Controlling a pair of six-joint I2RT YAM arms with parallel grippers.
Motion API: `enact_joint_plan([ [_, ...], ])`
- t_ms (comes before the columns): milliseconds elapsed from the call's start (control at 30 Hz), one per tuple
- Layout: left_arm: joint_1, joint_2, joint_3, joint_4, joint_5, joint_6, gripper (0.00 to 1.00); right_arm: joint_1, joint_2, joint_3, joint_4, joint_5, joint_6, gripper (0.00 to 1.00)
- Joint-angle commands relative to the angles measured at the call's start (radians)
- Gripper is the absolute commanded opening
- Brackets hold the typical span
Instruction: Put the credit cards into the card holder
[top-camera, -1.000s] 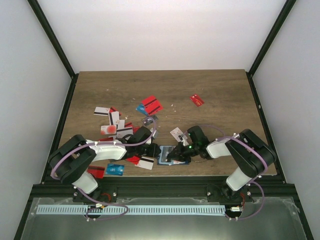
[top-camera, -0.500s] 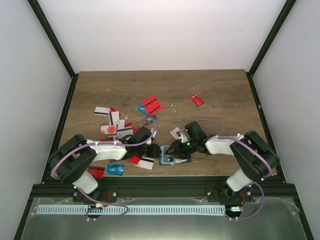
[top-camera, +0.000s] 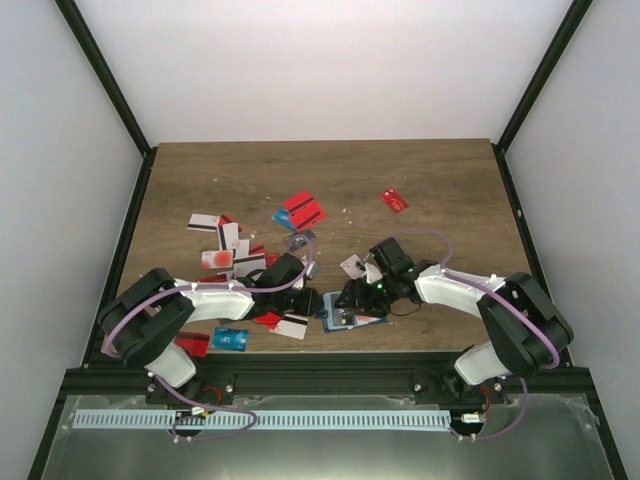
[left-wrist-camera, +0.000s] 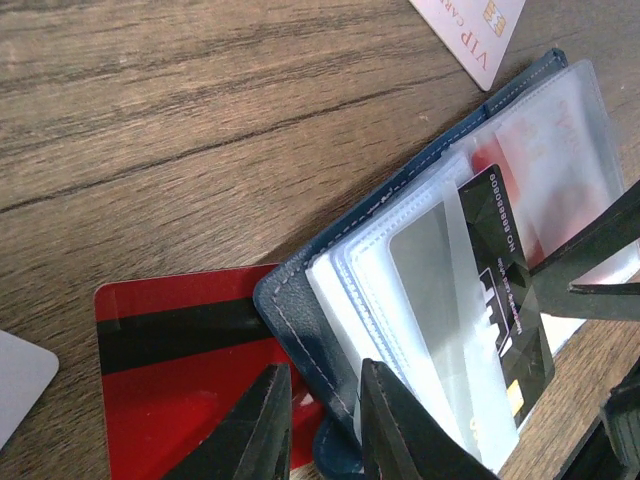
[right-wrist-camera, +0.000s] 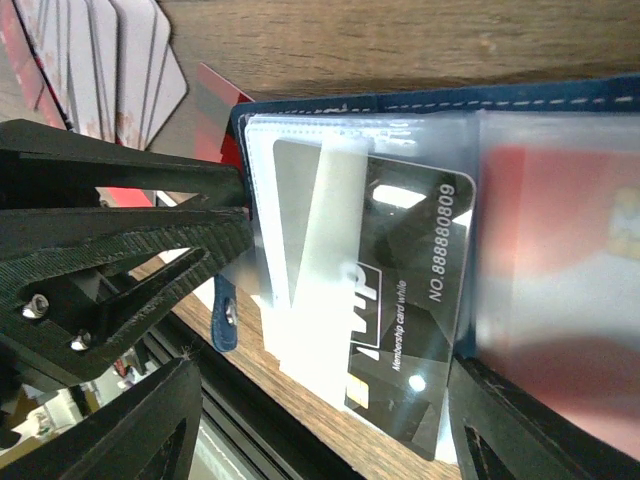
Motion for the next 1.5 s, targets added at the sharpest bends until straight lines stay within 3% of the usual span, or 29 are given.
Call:
enact_joint_plan([
  [0,-0.005,0.021,0.002,-0.029,-0.004,0.008,0.22,0.006,-0.023,0.044,-0.074,0.069,-0.038,0.67],
  [333,-0.005,0.031,-0.003,-0.023,0.009,0.015,0.21,0.038,0.05,0.082,-0.05,0.086,-0.042,0.62],
  [933,-0.006,0.048,0.0,-0.005,0.026,0.014,0.19,0.141,0.128,0.226,-0.174,0.2,-0.075,0.58],
  [1233,-0.006,-0.1,0.062,-0.161,-0.059,0.028,0.23,0.141,0.03,0.217,-0.228,0.234,-0.081,0.65],
  [1467,-0.006,-0.138,0.091,-0.214,-0.059,0.031,0.25,0.141,-0.048,0.204,-0.217,0.224,-0.084,0.82],
])
